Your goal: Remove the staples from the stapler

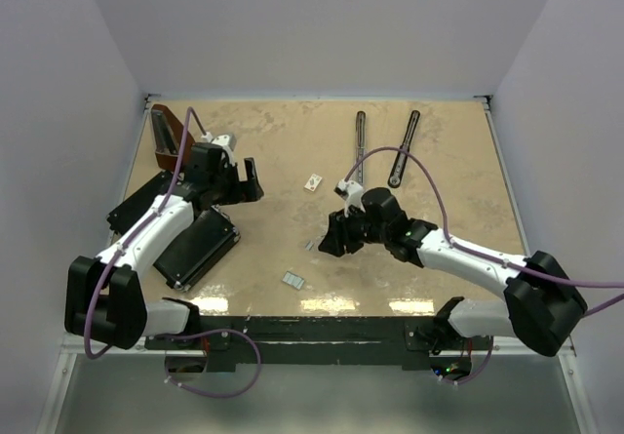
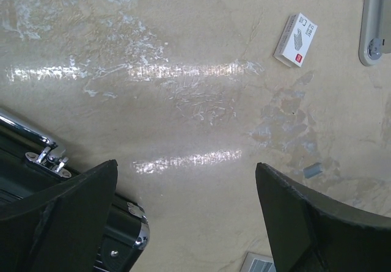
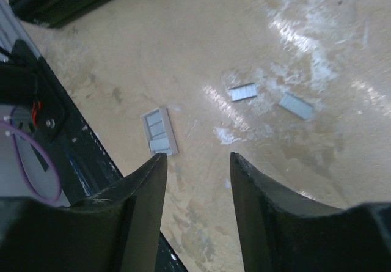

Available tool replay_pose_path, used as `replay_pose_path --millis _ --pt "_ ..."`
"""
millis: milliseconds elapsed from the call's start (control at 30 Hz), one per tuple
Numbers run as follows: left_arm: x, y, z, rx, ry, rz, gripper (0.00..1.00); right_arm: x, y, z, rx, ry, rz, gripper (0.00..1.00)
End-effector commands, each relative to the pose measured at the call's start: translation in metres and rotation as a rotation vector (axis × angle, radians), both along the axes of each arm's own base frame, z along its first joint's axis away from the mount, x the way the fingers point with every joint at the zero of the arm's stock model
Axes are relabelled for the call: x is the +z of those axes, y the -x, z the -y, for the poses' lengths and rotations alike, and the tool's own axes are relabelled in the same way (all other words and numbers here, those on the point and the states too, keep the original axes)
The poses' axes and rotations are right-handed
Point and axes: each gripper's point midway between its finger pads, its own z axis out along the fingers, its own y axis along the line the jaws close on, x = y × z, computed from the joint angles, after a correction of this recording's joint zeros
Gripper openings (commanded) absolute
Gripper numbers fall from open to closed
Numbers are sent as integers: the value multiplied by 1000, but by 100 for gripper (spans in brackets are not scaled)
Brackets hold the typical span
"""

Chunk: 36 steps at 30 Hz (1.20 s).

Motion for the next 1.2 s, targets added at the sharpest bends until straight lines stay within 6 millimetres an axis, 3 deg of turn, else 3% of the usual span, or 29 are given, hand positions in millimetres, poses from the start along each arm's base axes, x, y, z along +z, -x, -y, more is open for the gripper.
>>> replay_pose_path --millis 0,233,400,567,700,900,1167 --pt "25 -9 -3 32 13 82 100 0 34 -23 120 -64 -28 43" --pt "25 -11 -15 92 -28 77 100 -2 64 -46 162 -39 48 27" --pt "26 -11 -16 101 -31 79 100 -8 78 -63 196 0 81 24" --pt "27 -13 -23 128 -62 87 100 -31 94 -85 248 96 98 22" --pt "30 -14 -29 154 -78 97 100 -38 112 -107 290 132 112 19" --pt "30 -14 -31 167 -87 96 100 -52 112 -116 245 202 154 19" --pt "28 -14 -31 166 -92 91 100 -68 97 -105 167 301 214 18"
